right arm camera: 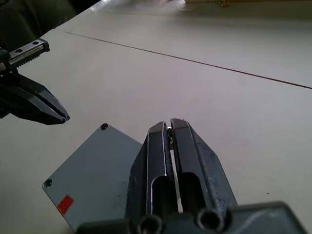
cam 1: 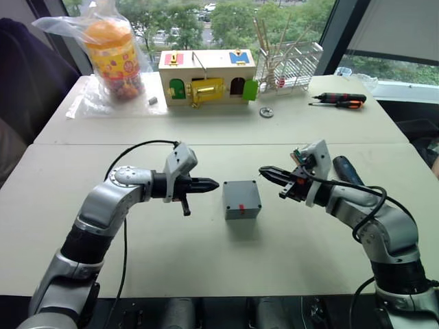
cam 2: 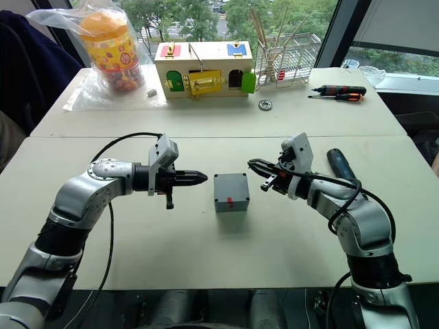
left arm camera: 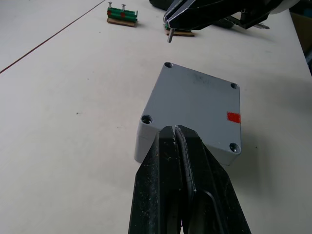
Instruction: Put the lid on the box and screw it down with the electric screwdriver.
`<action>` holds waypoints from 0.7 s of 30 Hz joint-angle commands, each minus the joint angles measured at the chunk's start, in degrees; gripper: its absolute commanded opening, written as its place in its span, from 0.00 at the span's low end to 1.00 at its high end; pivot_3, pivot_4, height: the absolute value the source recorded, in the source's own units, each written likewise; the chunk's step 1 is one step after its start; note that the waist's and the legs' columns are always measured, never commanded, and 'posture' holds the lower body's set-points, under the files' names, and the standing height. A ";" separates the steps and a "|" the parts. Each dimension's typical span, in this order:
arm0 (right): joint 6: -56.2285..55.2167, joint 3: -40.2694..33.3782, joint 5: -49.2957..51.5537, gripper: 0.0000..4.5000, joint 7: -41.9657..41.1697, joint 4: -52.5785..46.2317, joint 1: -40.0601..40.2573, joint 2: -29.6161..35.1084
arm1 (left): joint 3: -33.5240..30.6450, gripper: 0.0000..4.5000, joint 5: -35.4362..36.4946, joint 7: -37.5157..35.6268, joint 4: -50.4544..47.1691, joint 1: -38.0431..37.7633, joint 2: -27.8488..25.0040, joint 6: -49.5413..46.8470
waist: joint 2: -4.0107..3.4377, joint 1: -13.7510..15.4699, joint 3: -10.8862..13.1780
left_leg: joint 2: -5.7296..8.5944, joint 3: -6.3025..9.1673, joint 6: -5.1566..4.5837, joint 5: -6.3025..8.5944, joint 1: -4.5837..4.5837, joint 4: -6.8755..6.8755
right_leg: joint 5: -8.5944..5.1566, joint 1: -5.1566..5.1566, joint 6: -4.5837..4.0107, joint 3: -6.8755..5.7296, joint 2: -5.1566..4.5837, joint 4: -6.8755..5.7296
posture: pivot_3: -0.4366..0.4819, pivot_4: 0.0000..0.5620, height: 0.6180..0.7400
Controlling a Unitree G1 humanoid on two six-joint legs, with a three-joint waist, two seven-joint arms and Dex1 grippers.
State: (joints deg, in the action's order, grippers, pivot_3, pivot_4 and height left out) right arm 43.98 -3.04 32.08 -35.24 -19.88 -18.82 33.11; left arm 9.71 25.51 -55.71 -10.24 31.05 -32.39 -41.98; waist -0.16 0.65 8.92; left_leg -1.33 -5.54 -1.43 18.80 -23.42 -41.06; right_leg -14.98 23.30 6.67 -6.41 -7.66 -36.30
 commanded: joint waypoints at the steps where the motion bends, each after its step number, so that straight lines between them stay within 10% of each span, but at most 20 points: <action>1: -0.93 -0.16 -0.22 0.01 -0.64 -0.57 -0.46 0.18 | -1.63 0.00 1.08 0.72 -2.35 -0.35 -0.08 -0.08 | 0.00 0.05 0.00 | 0.00 -0.01 0.00 0.00 0.00 -0.01 | 0.00 0.00 0.00 0.00 0.00 0.00 | 0.48 0.27 0.74; 21: -2.33 2.57 -2.71 0.01 -2.03 1.89 -0.50 -0.51 | -1.30 0.00 0.88 1.51 -1.64 -0.40 0.30 0.65 | 0.00 0.05 0.00 | 0.00 -0.02 0.00 0.00 0.00 -0.03 | 0.00 -0.01 0.00 0.00 -0.01 0.00 | 0.48 0.27 0.74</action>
State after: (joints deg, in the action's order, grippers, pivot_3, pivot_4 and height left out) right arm 42.82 -0.28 29.42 -36.80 -17.08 -18.83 32.89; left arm 9.68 25.71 -54.46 -10.36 30.08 -32.27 -42.15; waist -0.16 0.70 8.92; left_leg -1.32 -5.57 -1.43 18.80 -23.42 -41.09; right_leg -14.98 23.29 6.67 -6.41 -7.68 -36.30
